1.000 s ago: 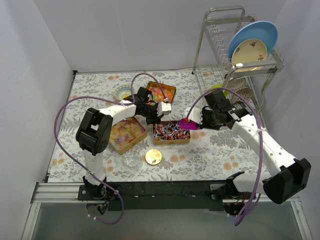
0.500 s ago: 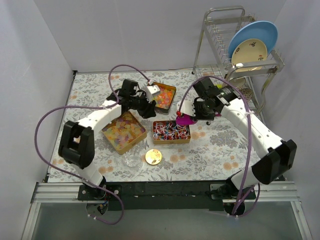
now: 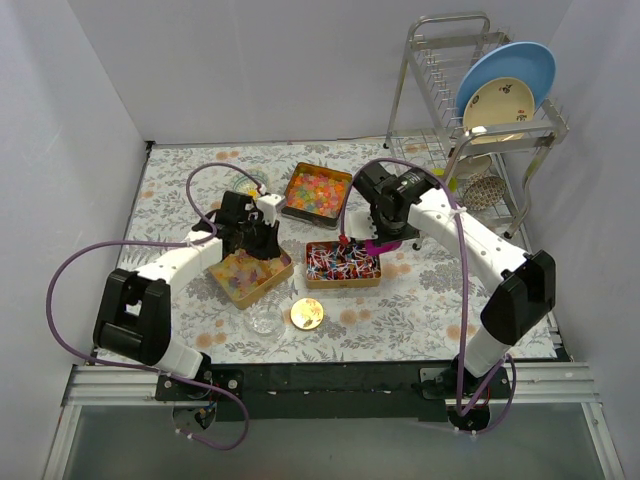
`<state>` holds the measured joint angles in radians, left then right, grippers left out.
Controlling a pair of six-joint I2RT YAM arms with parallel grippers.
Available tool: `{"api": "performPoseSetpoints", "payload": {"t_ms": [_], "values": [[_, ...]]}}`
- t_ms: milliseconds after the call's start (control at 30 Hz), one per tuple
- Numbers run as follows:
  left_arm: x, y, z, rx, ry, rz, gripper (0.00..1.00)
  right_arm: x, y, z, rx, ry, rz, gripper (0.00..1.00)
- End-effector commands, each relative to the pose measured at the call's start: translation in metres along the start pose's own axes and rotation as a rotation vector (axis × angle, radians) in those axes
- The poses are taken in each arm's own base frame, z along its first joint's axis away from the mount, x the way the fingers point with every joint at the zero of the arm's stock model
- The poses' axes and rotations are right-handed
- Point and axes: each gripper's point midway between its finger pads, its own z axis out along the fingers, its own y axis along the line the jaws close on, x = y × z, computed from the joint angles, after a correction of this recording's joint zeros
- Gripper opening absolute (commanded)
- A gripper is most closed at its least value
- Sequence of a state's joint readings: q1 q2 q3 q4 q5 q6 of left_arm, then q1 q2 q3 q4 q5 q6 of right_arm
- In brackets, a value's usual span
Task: Pack the candies
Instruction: Adjust the storage box at the center of the board, then scoop the fake candies from the storage box.
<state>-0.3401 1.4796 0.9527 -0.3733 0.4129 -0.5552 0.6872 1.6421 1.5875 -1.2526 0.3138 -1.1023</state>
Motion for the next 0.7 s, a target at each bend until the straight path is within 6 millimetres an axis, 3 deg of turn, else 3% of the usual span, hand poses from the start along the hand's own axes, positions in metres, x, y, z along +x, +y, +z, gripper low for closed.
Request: {"api": "performPoseSetpoints", "payload": {"t_ms": [0,367,667], "values": [[0.019,0.002,0.006,-0.018,-0.001,-0.072,0.0,0.023,-0.006,-0.002,-0.011,0.173,-0.213,0.01],[0.046,-0.014,0.034,0.052,0.023,-0.059,0.0,0.01,-0.01,0.008,-0.012,0.283,-0.297,0.01],[0.042,-0.03,0.042,0.126,-0.03,-0.078,0.0,0.008,-0.015,0.015,-0.016,0.412,-0.404,0.01]]}}
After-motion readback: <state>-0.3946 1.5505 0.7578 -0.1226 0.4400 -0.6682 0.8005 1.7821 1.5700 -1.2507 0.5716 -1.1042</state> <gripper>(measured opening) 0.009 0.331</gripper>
